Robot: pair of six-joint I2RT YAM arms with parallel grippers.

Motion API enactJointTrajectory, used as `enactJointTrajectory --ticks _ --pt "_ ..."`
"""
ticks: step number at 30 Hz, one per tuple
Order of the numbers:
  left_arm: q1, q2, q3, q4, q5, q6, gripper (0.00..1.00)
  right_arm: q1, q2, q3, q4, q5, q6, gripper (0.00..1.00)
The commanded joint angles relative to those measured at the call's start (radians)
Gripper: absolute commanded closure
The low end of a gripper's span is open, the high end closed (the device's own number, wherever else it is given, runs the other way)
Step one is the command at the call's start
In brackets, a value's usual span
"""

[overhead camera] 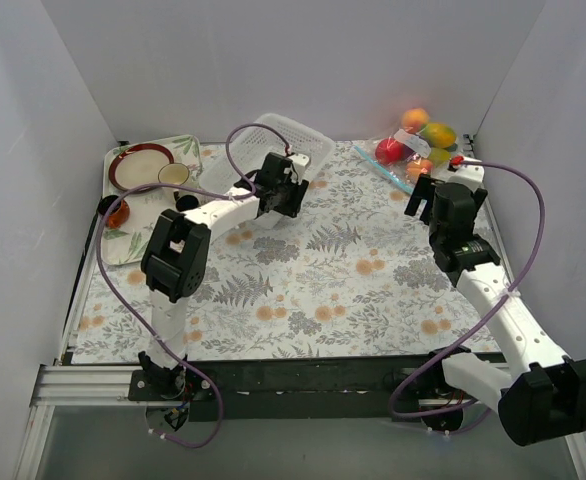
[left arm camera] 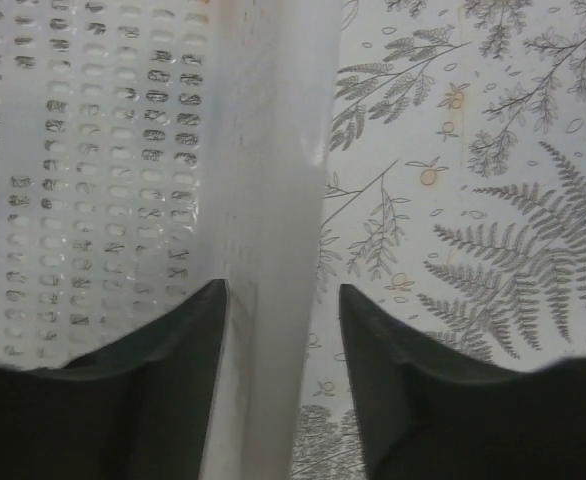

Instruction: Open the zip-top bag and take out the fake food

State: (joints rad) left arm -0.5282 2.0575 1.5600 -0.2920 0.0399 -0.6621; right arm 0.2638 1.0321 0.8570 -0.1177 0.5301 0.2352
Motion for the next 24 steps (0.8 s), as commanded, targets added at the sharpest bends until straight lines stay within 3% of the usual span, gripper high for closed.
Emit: enactJointTrajectory --ticks 1,6,12,16,21,24 --pt "-0.044 -0.023 0.011 0.002 0.020 -0.013 0.63 -0.063 0.045 -0.032 0.075 0.035 0.079 0.04" --pt "-0.072 -0.040 0.008 -0.028 0.058 -0.100 0.57 -0.156 0.158 -0.030 0.107 -0.068 0.165 0.01" --pt "-0.081 -0.074 -0.012 -0.058 0.109 -0.319 0.57 -0.170 0.403 0.080 0.108 -0.111 0.112 0.02" --pt "-0.096 -0.099 -0.067 -0.068 0.135 -0.450 0.57 -0.103 0.497 0.183 0.143 -0.046 0.043 0.01" --pt "-0.124 -0.103 -0.092 -0.076 0.212 -0.611 0.56 0.021 0.607 0.263 0.239 0.123 -0.183 0.02" --pt "-0.144 -0.111 -0.092 -0.064 0.222 -0.677 0.53 0.054 0.667 0.315 0.251 0.136 -0.234 0.02"
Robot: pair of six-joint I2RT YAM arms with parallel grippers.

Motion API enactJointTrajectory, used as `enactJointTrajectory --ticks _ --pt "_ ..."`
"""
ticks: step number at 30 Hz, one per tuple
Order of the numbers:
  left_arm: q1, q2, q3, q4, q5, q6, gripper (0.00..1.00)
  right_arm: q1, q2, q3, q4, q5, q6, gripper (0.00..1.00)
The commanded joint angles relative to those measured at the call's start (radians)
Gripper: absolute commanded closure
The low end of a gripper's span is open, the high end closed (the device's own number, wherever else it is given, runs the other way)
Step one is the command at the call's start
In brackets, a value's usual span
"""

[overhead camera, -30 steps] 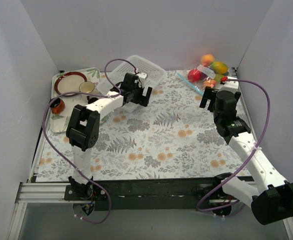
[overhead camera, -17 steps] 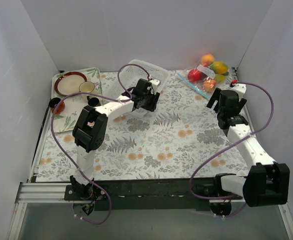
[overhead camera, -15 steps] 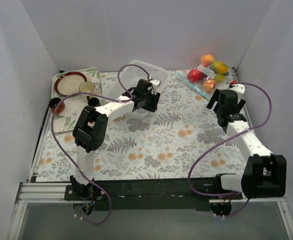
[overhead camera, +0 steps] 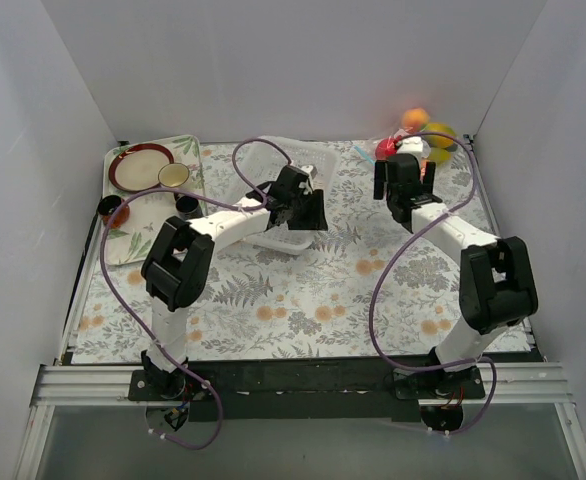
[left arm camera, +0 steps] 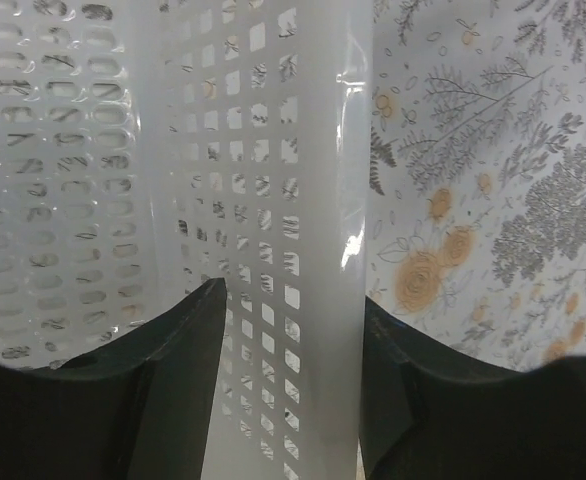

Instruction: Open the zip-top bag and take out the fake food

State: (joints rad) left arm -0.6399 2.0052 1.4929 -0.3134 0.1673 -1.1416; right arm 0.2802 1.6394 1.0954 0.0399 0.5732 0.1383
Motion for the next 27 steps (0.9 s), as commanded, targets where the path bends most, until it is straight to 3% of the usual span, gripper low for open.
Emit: enactJointTrajectory --ticks 1,3,4,7,12,16,20,23,27 --pt "-0.037 -0.059 -0.019 -0.043 0.090 -0.199 0.52 0.037 0.072 0.083 0.094 0.085 -0.135 0.01" --pt "-0.038 -0.046 0.006 -0.052 0.087 -0.214 0.44 0.037 0.105 0.084 0.104 0.067 -0.172 0.02" --pt "-0.038 -0.036 0.022 -0.064 0.083 -0.213 0.23 0.039 0.114 0.086 0.106 0.062 -0.181 0.02" --pt "-0.038 -0.023 0.059 -0.072 0.080 -0.216 0.02 0.039 0.154 0.090 0.113 0.059 -0.195 0.01" --pt "-0.018 -0.039 0.112 -0.091 0.052 -0.179 0.02 0.037 0.217 0.113 0.132 0.079 -0.220 0.02" --pt "0.048 -0.055 0.251 -0.131 0.069 -0.106 0.02 0.039 0.275 0.188 0.135 0.112 -0.236 0.02" --pt "0.112 -0.065 0.386 -0.184 -0.007 0.186 0.02 0.039 0.373 0.303 0.120 0.183 -0.238 0.03" --pt "0.149 -0.110 0.291 -0.103 -0.141 0.352 0.02 0.043 0.428 0.386 0.110 0.195 -0.249 0.03" --pt "0.206 -0.123 0.162 -0.053 -0.209 0.410 0.02 0.047 0.476 0.435 0.097 0.192 -0.238 0.04"
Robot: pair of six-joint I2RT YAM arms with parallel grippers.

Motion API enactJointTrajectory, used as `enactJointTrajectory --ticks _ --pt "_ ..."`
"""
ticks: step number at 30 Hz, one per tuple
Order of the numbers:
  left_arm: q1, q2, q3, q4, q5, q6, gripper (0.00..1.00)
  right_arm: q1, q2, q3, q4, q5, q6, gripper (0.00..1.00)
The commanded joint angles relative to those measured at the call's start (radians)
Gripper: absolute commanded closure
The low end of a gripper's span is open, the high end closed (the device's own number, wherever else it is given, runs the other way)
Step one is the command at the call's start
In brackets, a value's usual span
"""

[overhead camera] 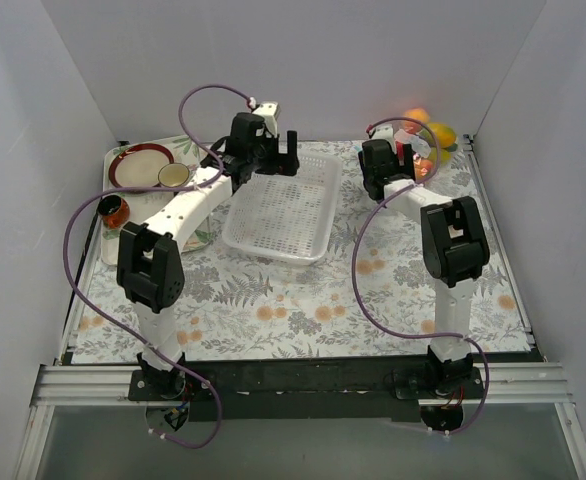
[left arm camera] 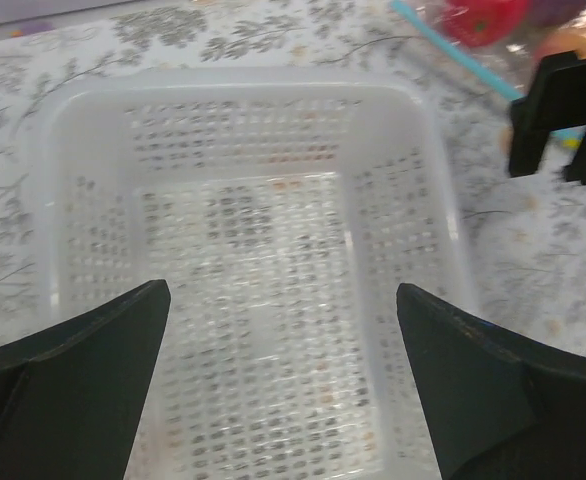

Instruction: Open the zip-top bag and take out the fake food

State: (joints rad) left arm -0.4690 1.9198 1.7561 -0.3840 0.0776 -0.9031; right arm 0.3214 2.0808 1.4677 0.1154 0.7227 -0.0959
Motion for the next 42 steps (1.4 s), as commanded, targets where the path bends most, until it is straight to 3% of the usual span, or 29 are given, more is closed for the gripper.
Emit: enactJointTrajectory --ticks 1,15,25,35,38,42 --pt "0.058 -0.033 -0.112 0.017 -0.127 0.173 0.02 0.005 0.041 0.068 0.018 0.040 0.002 0.04" --pt "0.104 0.056 -0.158 0.020 -0.079 0.141 0.02 0.011 0.143 0.161 -0.020 0.030 0.030 0.06" --pt "0.107 0.042 -0.207 0.010 -0.065 0.145 0.02 -0.013 0.206 0.267 -0.112 0.018 0.027 0.16" --pt "0.119 -0.041 -0.027 -0.092 0.007 0.125 0.02 -0.041 0.243 0.310 -0.316 0.058 0.077 0.15" --pt "0.121 -0.064 0.020 -0.119 0.022 0.125 0.02 -0.061 0.283 0.377 -0.405 0.046 0.088 0.18" --pt "0.141 -0.076 0.033 -0.113 0.008 0.139 0.02 -0.076 0.305 0.418 -0.448 0.037 0.120 0.30"
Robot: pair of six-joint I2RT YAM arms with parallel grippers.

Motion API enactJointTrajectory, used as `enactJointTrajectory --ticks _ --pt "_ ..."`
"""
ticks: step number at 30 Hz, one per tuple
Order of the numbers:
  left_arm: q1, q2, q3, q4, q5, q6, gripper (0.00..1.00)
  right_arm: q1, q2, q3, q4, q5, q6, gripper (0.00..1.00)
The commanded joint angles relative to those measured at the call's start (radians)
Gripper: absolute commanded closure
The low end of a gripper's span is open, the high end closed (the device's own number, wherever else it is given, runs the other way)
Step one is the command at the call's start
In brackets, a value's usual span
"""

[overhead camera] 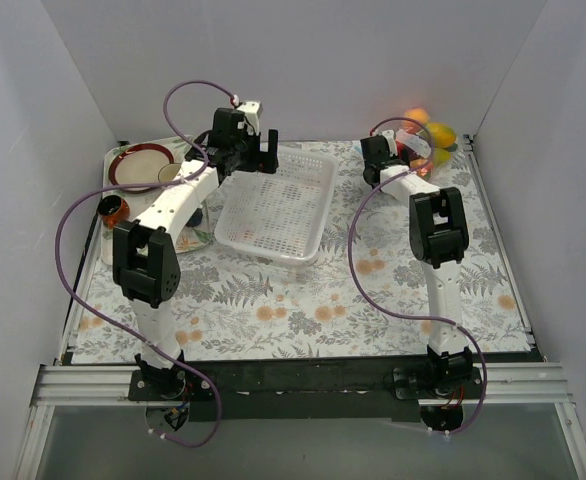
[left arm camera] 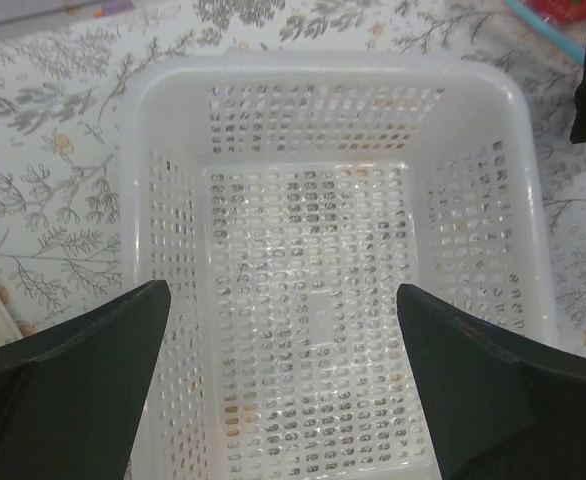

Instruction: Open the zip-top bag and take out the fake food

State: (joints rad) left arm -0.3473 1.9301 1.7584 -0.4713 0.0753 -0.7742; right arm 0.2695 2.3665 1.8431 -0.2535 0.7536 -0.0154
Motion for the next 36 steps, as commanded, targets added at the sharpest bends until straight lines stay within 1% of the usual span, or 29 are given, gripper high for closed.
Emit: enactJointTrajectory --ticks 1,8,9,10,11,12,14,15,17,21,24,27,28,32,36 --pt "0.025 -0.088 0.009 -0.006 0.003 0.013 0.02 -0.023 0.017 0.042 -0.076 0.004 0.037 0.33" --pt "0.091 -0.069 -0.146 0.109 -0.063 0.059 0.02 -0.038 0.010 0.048 -0.070 0.006 0.040 0.47" --pt "0.109 -0.057 -0.158 0.118 -0.096 0.067 0.02 -0.038 0.010 0.048 -0.072 0.004 0.043 0.52" --pt "0.117 -0.051 -0.165 0.126 -0.101 0.069 0.02 -0.038 0.008 0.048 -0.075 -0.003 0.046 0.55" --pt "0.125 -0.043 -0.174 0.125 -0.101 0.070 0.02 -0.038 0.007 0.045 -0.078 -0.010 0.048 0.60" --pt "0.134 -0.030 -0.175 0.122 -0.095 0.069 0.02 -0.038 0.004 0.041 -0.081 -0.013 0.054 0.75" --pt "0.134 -0.028 -0.186 0.114 -0.077 0.066 0.02 -0.036 -0.012 0.027 -0.085 -0.020 0.063 0.90" --pt "0.134 -0.031 -0.203 0.114 -0.040 0.061 0.02 -0.035 -0.019 0.021 -0.089 -0.023 0.066 0.98" --pt "0.133 -0.036 -0.211 0.117 0.004 0.043 0.02 -0.029 -0.047 0.010 -0.099 -0.020 0.081 0.99" --pt "0.131 -0.026 -0.214 0.125 0.012 0.026 0.02 -0.007 -0.125 -0.060 -0.107 -0.008 0.100 0.99" --pt "0.130 -0.013 -0.223 0.129 0.027 0.021 0.02 0.010 -0.214 -0.111 -0.116 0.004 0.123 0.99" --pt "0.116 -0.005 -0.250 0.134 0.031 0.016 0.02 0.020 -0.326 -0.192 -0.115 -0.003 0.146 0.99" --pt "0.111 -0.005 -0.272 0.140 0.027 0.016 0.02 0.023 -0.389 -0.247 -0.106 -0.002 0.149 0.99" --pt "0.099 -0.013 -0.336 0.165 0.008 0.007 0.02 0.023 -0.532 -0.343 -0.089 -0.026 0.178 0.99" --pt "0.082 -0.040 -0.381 0.163 0.017 -0.005 0.02 0.023 -0.660 -0.400 -0.107 -0.074 0.224 0.99"
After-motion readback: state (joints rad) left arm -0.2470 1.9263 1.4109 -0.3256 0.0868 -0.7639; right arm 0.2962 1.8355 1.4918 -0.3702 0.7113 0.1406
